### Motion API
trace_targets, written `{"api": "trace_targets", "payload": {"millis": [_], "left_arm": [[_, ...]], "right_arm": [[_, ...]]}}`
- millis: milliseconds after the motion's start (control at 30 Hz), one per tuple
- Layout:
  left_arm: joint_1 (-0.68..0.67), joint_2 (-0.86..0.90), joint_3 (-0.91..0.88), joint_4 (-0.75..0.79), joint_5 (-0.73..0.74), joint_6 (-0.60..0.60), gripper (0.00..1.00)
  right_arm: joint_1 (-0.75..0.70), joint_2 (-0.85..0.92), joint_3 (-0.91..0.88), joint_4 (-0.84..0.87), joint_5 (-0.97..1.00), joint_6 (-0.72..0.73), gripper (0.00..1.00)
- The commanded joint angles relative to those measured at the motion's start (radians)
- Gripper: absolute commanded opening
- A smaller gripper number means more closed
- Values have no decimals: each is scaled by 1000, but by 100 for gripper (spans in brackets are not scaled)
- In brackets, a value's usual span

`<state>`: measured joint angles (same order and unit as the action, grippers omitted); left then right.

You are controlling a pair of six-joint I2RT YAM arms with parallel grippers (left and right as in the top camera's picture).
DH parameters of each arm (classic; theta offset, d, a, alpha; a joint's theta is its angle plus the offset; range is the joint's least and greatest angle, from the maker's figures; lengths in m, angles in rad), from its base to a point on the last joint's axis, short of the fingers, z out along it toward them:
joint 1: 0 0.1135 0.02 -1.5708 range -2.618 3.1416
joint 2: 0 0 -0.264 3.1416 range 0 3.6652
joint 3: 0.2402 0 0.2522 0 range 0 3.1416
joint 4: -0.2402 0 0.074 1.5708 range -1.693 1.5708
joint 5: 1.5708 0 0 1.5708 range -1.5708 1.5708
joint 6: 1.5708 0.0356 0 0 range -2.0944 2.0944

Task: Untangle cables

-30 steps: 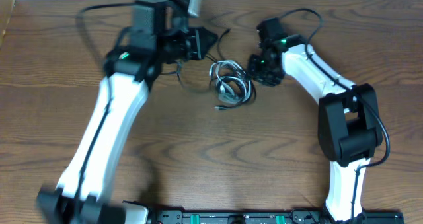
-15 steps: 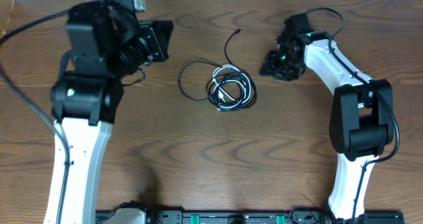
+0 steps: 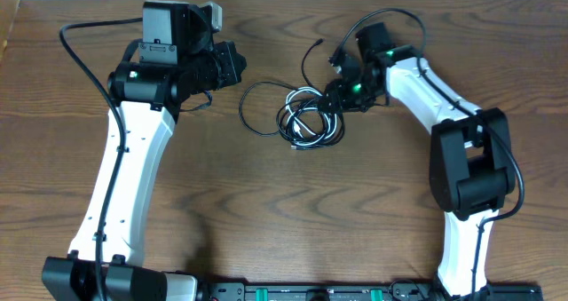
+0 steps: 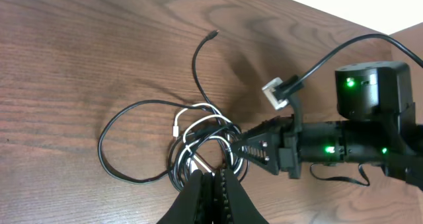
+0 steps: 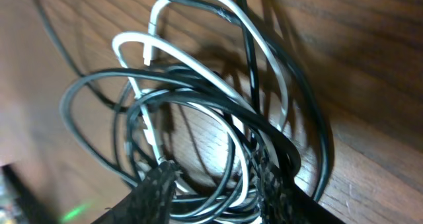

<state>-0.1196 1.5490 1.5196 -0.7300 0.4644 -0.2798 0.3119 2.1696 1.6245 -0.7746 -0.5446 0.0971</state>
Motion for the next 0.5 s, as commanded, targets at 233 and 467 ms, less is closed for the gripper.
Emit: {"api": "trace_targets", "payload": {"millis": [233, 467], "left_arm": [[-3, 0, -2, -4, -6, 23, 8], [-11, 0, -13, -25, -6, 23, 8]], "right_arm": [[39, 9, -5, 4, 203, 69, 32], [52, -74, -3, -41, 231, 116, 38]]}}
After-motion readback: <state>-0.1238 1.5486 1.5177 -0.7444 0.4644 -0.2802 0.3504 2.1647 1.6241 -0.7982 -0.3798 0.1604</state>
